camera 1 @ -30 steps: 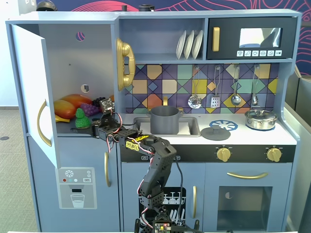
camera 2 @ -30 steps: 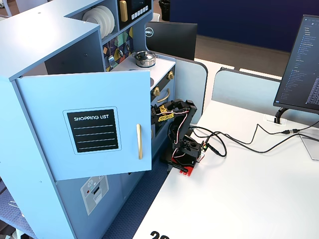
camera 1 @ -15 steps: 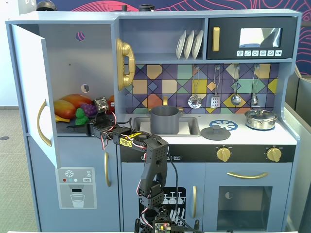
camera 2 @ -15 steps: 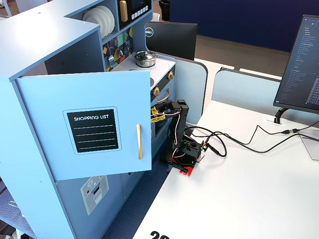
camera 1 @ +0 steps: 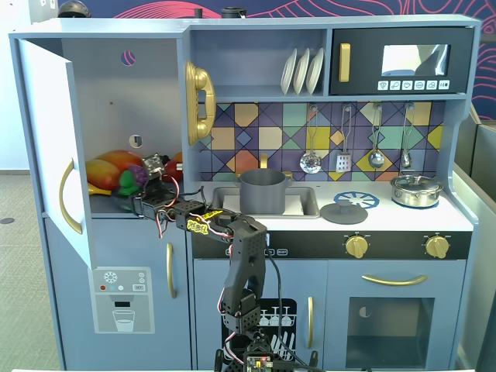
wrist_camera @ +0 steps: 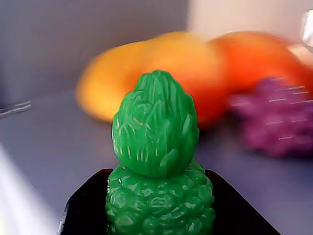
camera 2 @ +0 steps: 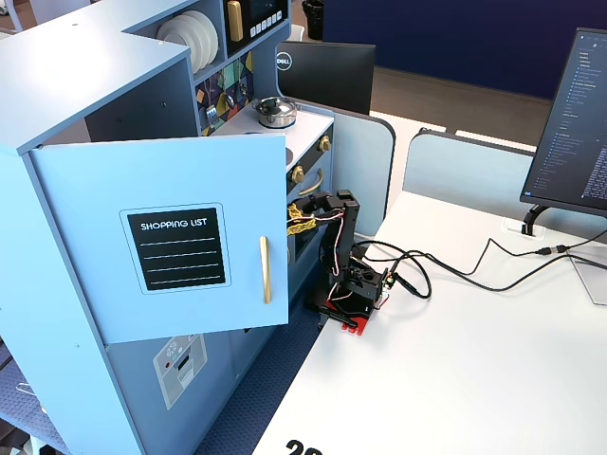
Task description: Pick up the green pineapple from the left cabinet and place it in the gray recipient
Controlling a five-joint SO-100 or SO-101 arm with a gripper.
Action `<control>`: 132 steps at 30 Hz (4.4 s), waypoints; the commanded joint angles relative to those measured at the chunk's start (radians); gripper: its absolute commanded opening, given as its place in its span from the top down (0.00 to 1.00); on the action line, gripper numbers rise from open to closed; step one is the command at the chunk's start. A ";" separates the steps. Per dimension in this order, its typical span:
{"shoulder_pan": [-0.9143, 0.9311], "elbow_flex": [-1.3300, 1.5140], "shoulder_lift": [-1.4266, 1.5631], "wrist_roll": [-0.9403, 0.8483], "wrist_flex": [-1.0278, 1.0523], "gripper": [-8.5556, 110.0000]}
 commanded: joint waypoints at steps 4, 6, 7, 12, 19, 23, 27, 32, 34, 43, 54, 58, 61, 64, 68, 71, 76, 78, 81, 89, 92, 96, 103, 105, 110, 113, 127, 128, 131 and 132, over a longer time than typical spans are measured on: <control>-0.117 0.140 0.431 0.025 0.196 0.93; -0.146 0.193 0.568 0.015 0.276 0.93; -0.152 0.209 0.634 0.012 0.334 0.93; -0.147 0.304 0.917 -0.003 0.482 0.93; 0.044 0.302 1.167 0.026 0.658 0.93; 0.255 0.265 1.223 0.152 0.683 0.93; 0.483 0.276 1.224 0.233 0.604 0.93; 0.753 0.324 1.086 0.291 0.423 0.93; 0.805 0.302 0.997 0.296 0.382 0.93; 0.885 0.265 0.650 0.216 0.150 0.93; 0.879 0.140 0.371 0.147 0.058 0.93; 0.890 0.074 0.295 0.132 0.063 0.93; 0.900 0.040 0.258 0.121 0.064 0.92; 0.908 0.018 0.250 0.216 0.041 0.74; 0.920 0.005 0.273 0.279 0.046 0.53; 0.925 0.005 0.313 0.273 0.083 0.52; 0.917 0.012 0.515 0.276 0.252 0.56; 0.905 0.021 0.676 0.276 0.497 0.58; 0.896 0.026 0.871 0.196 0.865 0.63; 0.870 0.351 1.204 0.066 1.302 0.93; 0.864 0.522 1.249 0.058 1.322 0.93; 0.854 0.778 1.339 0.106 1.262 0.93; 0.881 1.091 1.407 0.153 1.273 0.93; 0.885 1.141 1.407 0.183 1.290 0.93; 0.867 1.206 1.408 0.156 1.417 0.93; 0.873 1.206 1.408 0.160 1.486 0.93; 0.857 1.207 1.408 0.170 1.649 0.89; 0.857 1.207 1.408 0.172 1.649 0.89; 0.857 1.207 1.408 0.173 1.649 0.89; 0.857 1.207 1.408 0.175 1.649 0.89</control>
